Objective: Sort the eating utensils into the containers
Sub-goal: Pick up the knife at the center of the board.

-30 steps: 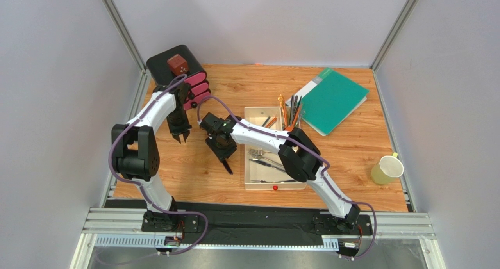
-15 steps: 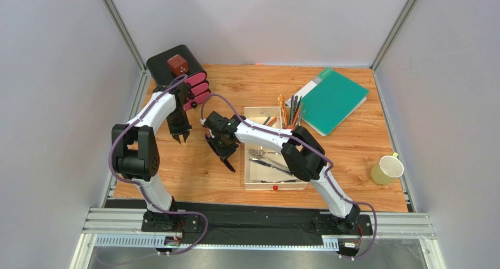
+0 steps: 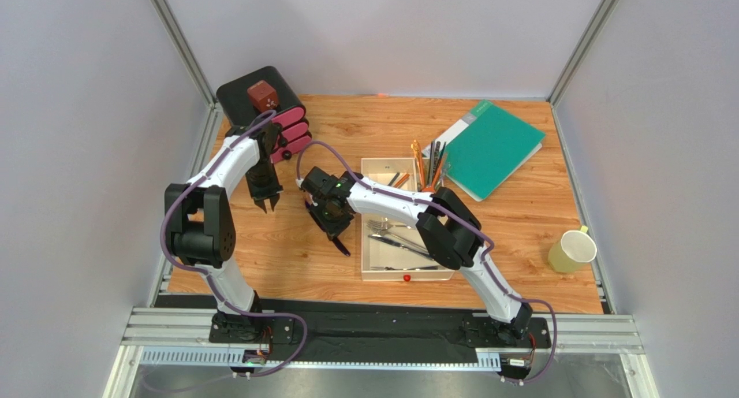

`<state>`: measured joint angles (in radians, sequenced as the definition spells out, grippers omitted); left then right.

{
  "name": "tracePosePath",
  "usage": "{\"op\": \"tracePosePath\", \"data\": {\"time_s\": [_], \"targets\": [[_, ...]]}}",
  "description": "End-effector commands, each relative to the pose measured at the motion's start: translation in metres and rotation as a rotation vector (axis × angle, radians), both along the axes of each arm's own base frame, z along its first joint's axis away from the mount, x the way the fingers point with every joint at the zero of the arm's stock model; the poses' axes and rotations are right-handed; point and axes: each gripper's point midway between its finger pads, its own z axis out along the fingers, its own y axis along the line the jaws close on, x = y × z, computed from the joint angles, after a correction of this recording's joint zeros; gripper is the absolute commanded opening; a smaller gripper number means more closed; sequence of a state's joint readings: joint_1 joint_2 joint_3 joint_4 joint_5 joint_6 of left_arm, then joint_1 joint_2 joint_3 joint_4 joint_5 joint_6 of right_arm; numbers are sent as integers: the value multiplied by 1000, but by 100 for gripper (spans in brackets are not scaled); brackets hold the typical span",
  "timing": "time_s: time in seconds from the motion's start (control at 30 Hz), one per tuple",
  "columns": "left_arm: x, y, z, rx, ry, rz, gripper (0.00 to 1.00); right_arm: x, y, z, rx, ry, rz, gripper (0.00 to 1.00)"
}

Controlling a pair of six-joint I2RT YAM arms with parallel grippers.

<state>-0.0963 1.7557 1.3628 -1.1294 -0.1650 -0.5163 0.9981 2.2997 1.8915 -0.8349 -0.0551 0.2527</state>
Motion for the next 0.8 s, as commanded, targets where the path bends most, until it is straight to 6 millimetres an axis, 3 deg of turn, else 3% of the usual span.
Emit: {"op": "tracePosePath", "data": {"time_s": [0.0, 0.77], "targets": [[6, 3, 11, -6, -42, -9, 28, -5, -17, 9, -54, -22, 16, 0], [9, 10, 21, -10, -74, 23, 27, 5, 2, 81, 68, -92, 40, 0]]}}
